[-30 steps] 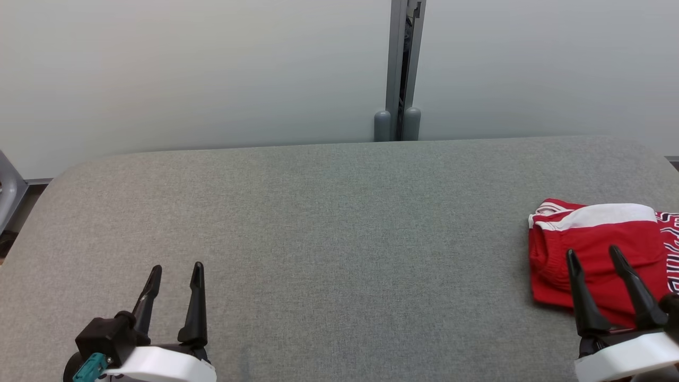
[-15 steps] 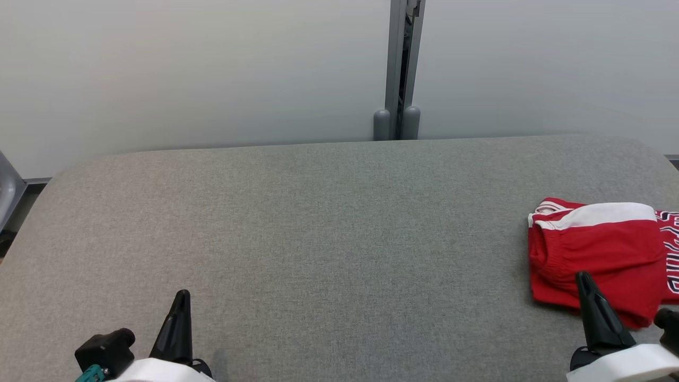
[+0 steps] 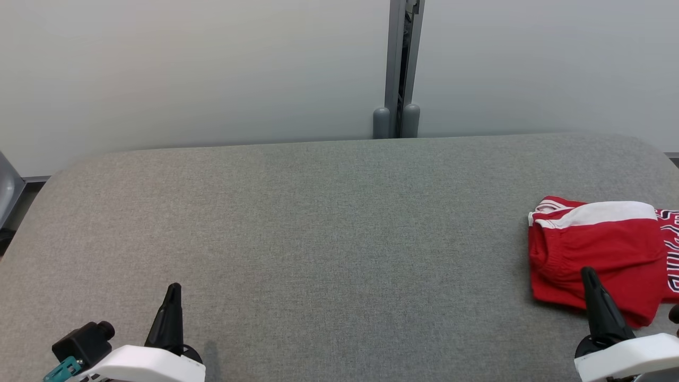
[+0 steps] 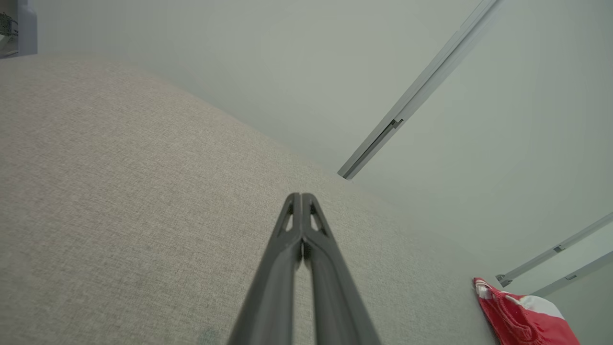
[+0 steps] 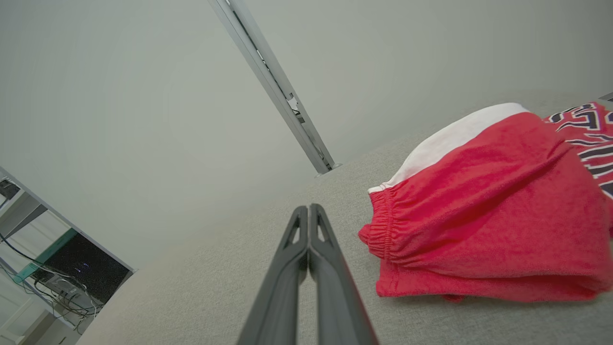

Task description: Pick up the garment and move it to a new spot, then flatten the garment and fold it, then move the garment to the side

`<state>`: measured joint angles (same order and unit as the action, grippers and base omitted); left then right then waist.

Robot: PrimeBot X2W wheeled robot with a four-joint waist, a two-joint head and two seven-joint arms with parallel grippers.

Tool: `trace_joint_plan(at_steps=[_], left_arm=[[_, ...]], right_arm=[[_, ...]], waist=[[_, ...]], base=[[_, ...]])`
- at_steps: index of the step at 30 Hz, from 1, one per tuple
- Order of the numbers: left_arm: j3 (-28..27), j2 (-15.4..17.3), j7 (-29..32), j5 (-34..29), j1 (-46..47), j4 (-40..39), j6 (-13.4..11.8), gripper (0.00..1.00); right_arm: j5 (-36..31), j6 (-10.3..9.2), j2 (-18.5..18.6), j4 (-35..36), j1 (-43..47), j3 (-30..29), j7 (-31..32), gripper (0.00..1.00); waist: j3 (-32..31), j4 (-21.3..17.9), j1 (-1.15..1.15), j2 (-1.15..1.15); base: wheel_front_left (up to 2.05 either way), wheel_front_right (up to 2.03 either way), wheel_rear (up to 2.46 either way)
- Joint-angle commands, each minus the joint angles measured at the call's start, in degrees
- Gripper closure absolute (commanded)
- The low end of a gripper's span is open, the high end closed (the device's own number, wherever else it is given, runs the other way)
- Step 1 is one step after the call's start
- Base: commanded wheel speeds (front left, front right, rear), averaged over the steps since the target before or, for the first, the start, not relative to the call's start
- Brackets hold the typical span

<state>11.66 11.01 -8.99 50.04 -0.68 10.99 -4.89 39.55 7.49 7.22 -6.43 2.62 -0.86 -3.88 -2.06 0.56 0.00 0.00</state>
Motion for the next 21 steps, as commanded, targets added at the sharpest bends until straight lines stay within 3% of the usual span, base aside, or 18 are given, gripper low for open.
trace_joint_plan(at_steps=[1, 21], left_arm=[[-1.04, 0.10, 0.39, 1.55, 1.98, -0.49, 0.62, 1.00], [-5.77, -2.02, 4.53, 13.25, 3.57, 0.36, 4.02, 1.00]], right_arm=[[1.97, 0.01, 0.25, 0.48, -1.87, -0.43, 0.46, 1.00], [16.40, 0.01, -0.91, -1.76, -4.00, -1.86, 3.22, 1.00]], waist=[[0.03, 0.00, 0.00, 0.00], [0.47, -0.12, 0.00, 0.00]], base=[[0.00, 0.00, 0.00], [0.00, 0.00, 0.00]])
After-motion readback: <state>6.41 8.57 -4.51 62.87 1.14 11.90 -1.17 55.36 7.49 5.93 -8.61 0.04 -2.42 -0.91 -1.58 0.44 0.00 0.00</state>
